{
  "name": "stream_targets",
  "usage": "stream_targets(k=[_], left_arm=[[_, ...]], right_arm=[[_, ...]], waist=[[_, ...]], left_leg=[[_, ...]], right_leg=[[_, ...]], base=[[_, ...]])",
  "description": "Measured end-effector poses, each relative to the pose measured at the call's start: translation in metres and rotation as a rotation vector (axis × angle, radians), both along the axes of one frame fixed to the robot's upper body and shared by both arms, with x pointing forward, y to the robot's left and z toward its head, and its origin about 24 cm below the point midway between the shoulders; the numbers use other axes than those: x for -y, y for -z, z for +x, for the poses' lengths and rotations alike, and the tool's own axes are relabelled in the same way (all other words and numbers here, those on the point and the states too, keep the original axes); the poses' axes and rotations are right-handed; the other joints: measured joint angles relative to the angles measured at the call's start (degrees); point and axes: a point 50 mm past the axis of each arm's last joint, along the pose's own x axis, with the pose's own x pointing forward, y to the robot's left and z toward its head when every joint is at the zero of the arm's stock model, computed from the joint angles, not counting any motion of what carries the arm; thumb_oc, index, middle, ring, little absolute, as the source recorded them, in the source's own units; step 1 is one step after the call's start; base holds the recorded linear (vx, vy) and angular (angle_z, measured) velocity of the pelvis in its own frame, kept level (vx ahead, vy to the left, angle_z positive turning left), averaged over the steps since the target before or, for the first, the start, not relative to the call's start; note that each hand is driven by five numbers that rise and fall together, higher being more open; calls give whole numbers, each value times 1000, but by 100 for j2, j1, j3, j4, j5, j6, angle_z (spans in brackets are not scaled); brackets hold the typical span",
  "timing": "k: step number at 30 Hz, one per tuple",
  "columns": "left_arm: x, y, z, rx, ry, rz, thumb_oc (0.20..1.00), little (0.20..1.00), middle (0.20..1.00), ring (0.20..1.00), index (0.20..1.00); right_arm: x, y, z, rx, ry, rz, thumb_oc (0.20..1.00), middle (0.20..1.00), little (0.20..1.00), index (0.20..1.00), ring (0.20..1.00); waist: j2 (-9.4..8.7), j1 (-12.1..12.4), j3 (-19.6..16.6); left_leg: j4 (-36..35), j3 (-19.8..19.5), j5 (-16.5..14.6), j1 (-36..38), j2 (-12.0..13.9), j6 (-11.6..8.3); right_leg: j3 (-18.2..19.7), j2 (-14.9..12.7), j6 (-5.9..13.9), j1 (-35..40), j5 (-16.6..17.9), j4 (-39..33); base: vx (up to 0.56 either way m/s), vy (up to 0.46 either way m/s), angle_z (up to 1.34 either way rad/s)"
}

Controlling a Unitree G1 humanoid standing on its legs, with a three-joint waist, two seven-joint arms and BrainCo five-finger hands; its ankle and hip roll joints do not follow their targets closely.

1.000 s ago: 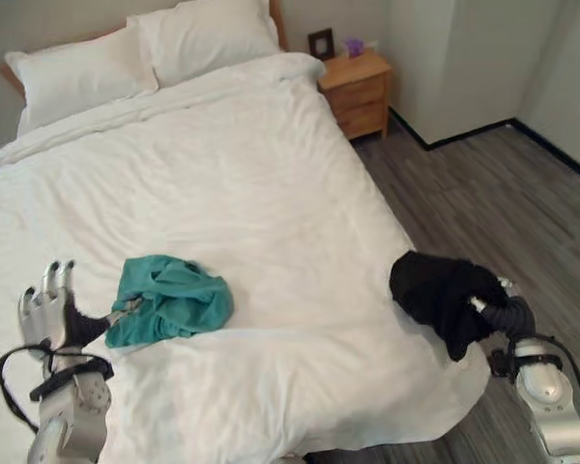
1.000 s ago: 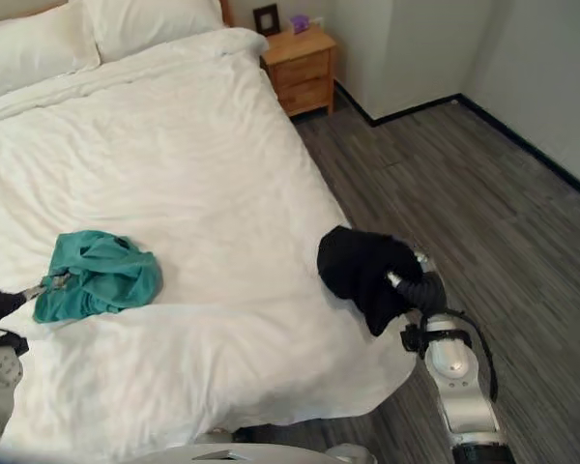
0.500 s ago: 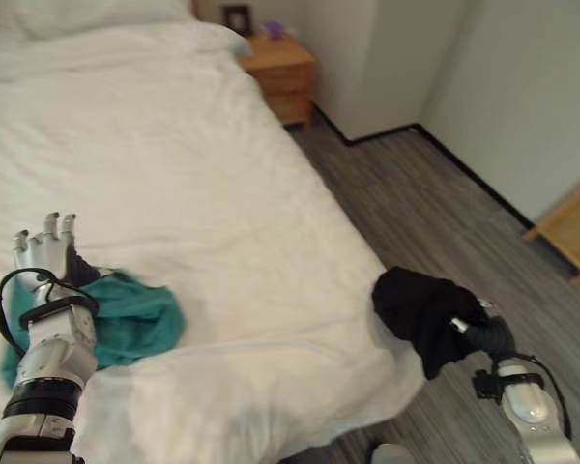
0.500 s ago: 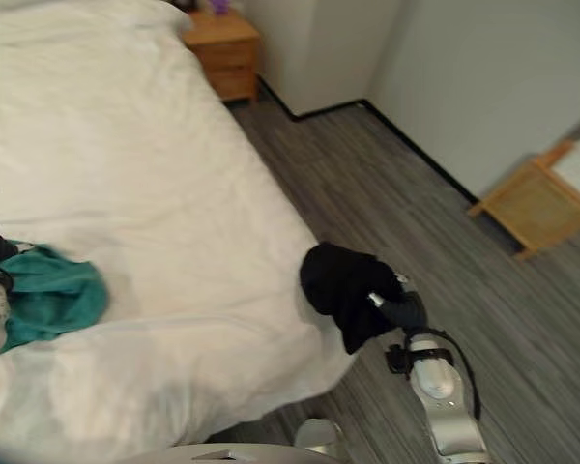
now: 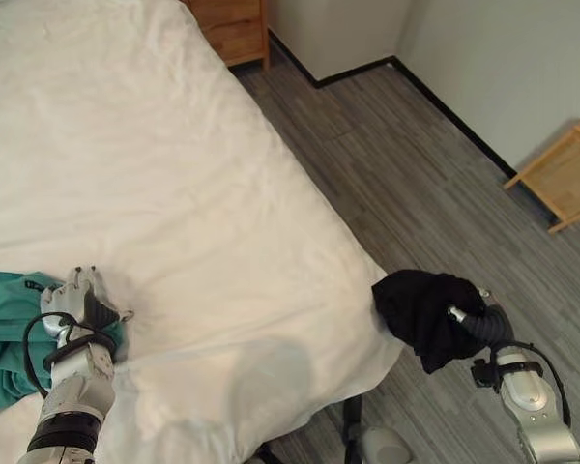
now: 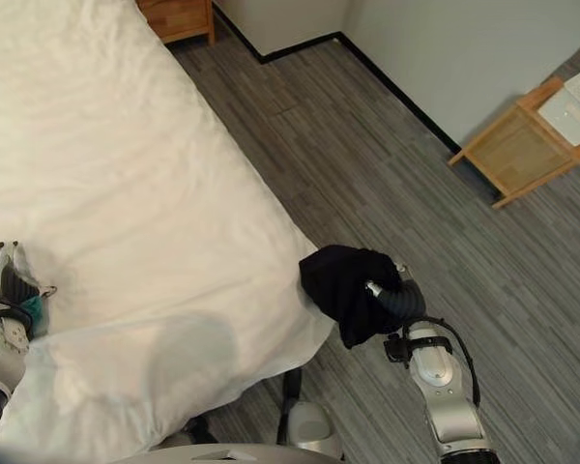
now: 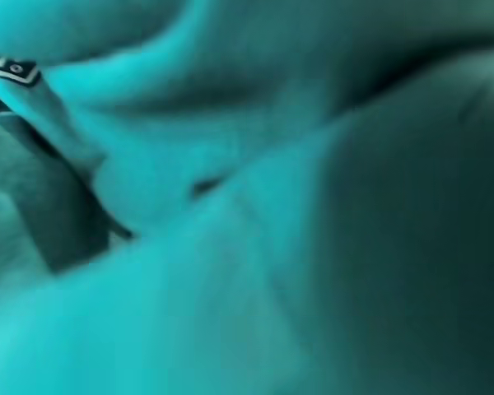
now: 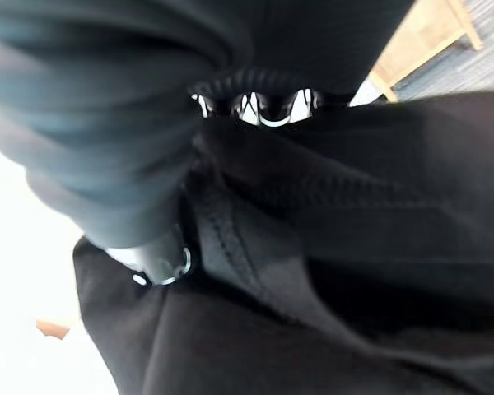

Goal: Pick up bed clothes into laundry basket.

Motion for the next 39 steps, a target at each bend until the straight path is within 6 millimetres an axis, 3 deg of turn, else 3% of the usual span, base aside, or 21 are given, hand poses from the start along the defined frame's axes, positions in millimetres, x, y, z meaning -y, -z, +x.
stream_targets(k=[4, 8, 11, 17, 20, 24, 29, 32, 34, 36, 38, 39], left_arm=[[0, -12, -8, 47, 14, 16, 1000, 1000, 1000, 1000, 1000], [-9, -34, -21, 133, -17, 58, 1000, 1000, 1000, 1000, 1000], [-12, -44, -28, 152, -22, 102, 1000, 1000, 1000, 1000, 1000], [-9, -32, -41, 113, -21, 90, 1000, 1000, 1000, 1000, 1000], [-12, -25, -47, 57, -32, 103, 1000, 1000, 1000, 1000, 1000], [-22, 4, -59, -33, -109, 57, 1000, 1000, 1000, 1000, 1000], [-18, -2, -53, 37, -83, 100, 1000, 1000, 1000, 1000, 1000], [-20, -17, -51, 95, -78, 147, 1000, 1000, 1000, 1000, 1000], [-38, -48, -38, 124, -82, 216, 1000, 1000, 1000, 1000, 1000], [-54, -99, -24, 146, -92, 325, 1000, 1000, 1000, 1000, 1000], [-51, -146, -8, 228, -63, 421, 1000, 1000, 1000, 1000, 1000], [-49, -173, -4, 292, -63, 473, 1000, 1000, 1000, 1000, 1000]], right_arm=[[1, 1, 0, -9, 2, 0, 200, 200, 200, 200, 200], [2, 0, 3, -12, 8, -1, 200, 200, 200, 200, 200], [3, -1, 3, -9, 12, -1, 200, 200, 200, 200, 200], [9, 0, 0, -20, 36, -4, 200, 200, 200, 200, 200], [9, 0, 0, -27, 24, -7, 200, 200, 200, 200, 200], [7, -2, 1, -16, 14, -5, 200, 200, 200, 200, 200], [4, -10, 7, 35, -1, -5, 200, 200, 200, 200, 200], [2, -16, 8, 76, -7, -3, 200, 200, 200, 200, 200], [0, -17, 14, 82, -16, -4, 200, 200, 200, 200, 200], [-1, -19, 18, 91, -14, 1, 200, 200, 200, 200, 200], [-3, -21, 18, 102, -21, 0, 200, 200, 200, 200, 200], [-5, -20, 17, 99, -30, 1, 200, 200, 200, 200, 200]], waist=[[75, 166, 53], [280, 345, 129], [308, 419, 124], [398, 444, 51], [344, 492, -23], [113, 446, -15], [-247, 593, 269], [-352, 587, 467], [-434, 580, 576], [-527, 561, 600], [-532, 519, 615], [-527, 379, 618]], left_leg=[[-27, -30, -1, 176, -23, -1], [-33, -160, -19, 324, -47, -25], [-34, -193, -19, 324, -125, -24], [-33, -307, -12, 297, -130, -15], [-33, -327, 2, 106, -108, -11], [232, -491, 76, -411, 89, 9], [424, -613, 74, -649, 341, -44], [435, -602, 68, -778, 352, -78], [500, -556, 97, -859, 409, -81], [510, -457, 106, -913, 467, -95], [469, -426, 153, -896, 458, -93], [455, -416, 179, -876, 445, -58]], right_leg=[[-20, -8, -1, 199, -1, -1], [-105, -28, 9, 444, -34, -3], [-124, -103, 48, 474, -181, -4], [-202, -107, 50, 525, -181, -4], [-220, -81, 45, 392, -176, -3], [-328, 62, -44, 36, -95, 2], [-322, 236, -124, -77, -37, 0], [-302, 240, -126, -211, -39, -1], [-185, 275, -177, -342, 1, 1], [-152, 313, -195, -419, 16, -3], [-147, 304, -196, -423, 48, -2], [-139, 296, -194, -418, 60, -1]], base=[[56, -21, 9], [58, -18, 15], [46, -3, 8], [3, 27, 10], [-85, -36, 3], [-96, -73, 13], [-47, -18, 5], [-13, 58, -6], [5, 113, -13], [27, 72, -14], [31, 69, -7], [25, 70, -11]])
